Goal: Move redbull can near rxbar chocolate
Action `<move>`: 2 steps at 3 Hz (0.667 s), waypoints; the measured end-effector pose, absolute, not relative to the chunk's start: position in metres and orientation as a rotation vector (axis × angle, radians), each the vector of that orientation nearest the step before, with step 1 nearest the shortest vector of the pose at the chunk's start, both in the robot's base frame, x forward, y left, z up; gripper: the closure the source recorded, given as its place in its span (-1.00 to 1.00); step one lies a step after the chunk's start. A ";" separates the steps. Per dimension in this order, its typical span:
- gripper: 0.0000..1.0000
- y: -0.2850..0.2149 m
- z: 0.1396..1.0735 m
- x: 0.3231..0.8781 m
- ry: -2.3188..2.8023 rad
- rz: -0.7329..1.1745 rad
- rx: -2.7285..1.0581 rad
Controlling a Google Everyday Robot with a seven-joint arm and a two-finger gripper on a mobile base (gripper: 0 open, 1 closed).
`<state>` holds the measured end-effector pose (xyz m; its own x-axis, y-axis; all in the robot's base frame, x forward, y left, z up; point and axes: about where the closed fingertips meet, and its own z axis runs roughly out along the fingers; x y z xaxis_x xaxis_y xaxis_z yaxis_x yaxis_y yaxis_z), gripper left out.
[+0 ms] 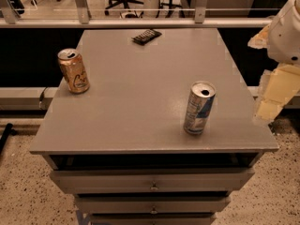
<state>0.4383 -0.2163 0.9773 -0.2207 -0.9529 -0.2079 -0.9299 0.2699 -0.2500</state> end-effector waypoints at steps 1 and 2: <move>-1.00 -0.216 0.977 0.438 2.228 -0.103 -1.722; -1.00 -0.209 0.971 0.438 2.217 -0.018 -1.702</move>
Offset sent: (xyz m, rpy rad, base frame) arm -0.0039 0.0379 -0.0322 0.3213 0.1164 0.0227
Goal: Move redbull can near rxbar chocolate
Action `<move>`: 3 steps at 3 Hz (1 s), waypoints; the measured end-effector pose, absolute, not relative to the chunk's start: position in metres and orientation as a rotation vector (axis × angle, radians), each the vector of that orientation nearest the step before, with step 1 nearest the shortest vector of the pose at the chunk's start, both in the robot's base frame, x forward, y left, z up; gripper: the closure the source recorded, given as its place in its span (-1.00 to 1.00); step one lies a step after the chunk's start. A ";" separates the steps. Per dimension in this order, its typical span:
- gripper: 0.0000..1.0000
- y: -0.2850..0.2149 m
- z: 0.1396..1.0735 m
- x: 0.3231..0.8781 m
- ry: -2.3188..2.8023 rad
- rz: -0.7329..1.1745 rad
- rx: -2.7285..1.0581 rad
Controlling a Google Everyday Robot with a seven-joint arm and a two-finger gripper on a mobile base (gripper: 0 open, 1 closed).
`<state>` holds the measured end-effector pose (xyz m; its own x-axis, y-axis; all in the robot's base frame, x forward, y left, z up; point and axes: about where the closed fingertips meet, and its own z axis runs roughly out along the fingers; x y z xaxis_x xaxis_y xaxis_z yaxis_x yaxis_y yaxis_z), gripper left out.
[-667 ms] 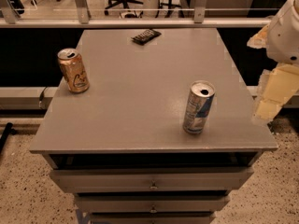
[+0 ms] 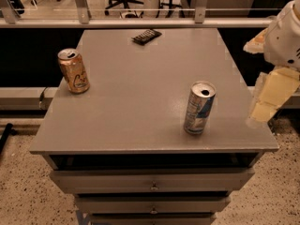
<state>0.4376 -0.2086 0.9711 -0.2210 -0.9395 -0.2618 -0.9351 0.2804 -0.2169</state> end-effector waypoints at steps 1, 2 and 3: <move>-1.00 -0.183 0.956 0.442 2.147 0.220 -1.625; -1.00 -0.148 0.943 0.452 2.032 0.506 -1.495; -1.00 -0.130 0.938 0.454 1.960 0.646 -1.427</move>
Offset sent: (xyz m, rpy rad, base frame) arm 0.0238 0.0805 -0.0259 0.6744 0.0776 0.0343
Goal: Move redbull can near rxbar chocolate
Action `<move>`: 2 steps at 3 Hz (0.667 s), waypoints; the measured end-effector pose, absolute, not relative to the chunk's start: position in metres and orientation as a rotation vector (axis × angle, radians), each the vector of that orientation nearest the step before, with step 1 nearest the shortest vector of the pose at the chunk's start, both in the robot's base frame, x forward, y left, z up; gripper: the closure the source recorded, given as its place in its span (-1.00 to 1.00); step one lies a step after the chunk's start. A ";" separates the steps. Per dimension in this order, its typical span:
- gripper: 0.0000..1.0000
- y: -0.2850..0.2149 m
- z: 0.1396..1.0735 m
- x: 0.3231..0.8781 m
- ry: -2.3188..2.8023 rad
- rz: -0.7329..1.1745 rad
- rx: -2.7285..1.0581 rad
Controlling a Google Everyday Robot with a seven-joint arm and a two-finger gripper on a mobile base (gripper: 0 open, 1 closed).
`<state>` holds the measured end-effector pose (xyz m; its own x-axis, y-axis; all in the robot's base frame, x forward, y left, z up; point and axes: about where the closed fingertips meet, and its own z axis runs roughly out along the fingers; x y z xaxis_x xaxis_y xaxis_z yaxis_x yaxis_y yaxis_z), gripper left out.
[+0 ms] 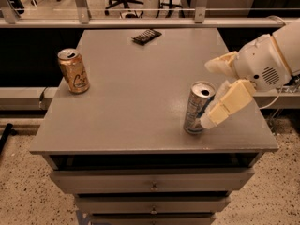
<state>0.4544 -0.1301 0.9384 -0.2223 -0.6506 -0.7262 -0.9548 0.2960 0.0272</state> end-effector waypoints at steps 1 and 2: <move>-1.00 -0.115 0.930 0.453 1.874 0.751 -1.358; -1.00 -0.118 0.919 0.457 1.774 0.801 -1.263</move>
Offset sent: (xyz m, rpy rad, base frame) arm 0.0039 0.0032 -0.0303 0.3404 -0.0881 -0.0381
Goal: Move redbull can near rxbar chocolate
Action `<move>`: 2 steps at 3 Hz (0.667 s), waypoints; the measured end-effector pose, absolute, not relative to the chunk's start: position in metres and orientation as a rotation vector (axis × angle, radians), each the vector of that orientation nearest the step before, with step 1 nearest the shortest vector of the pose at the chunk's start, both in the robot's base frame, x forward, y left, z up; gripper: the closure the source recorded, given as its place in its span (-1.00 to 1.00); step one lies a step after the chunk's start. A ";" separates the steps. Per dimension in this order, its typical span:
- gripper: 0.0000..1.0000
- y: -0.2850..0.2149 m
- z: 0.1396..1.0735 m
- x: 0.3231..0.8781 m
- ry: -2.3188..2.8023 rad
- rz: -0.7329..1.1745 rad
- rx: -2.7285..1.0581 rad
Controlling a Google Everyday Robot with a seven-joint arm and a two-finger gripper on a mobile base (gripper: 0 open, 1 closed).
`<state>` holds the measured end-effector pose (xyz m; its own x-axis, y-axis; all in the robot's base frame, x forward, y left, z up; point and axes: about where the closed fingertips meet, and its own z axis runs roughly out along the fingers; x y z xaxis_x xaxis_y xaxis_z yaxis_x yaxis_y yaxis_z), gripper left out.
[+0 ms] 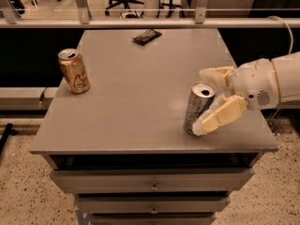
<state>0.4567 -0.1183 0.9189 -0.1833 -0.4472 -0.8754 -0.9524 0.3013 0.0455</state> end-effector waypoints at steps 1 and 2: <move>-1.00 -0.125 0.915 0.461 1.719 0.806 -1.213; -1.00 -0.128 0.907 0.465 1.654 0.831 -1.142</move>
Offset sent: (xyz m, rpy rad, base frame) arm 0.0130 -0.0202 -0.0192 0.2026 -0.1001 -0.0737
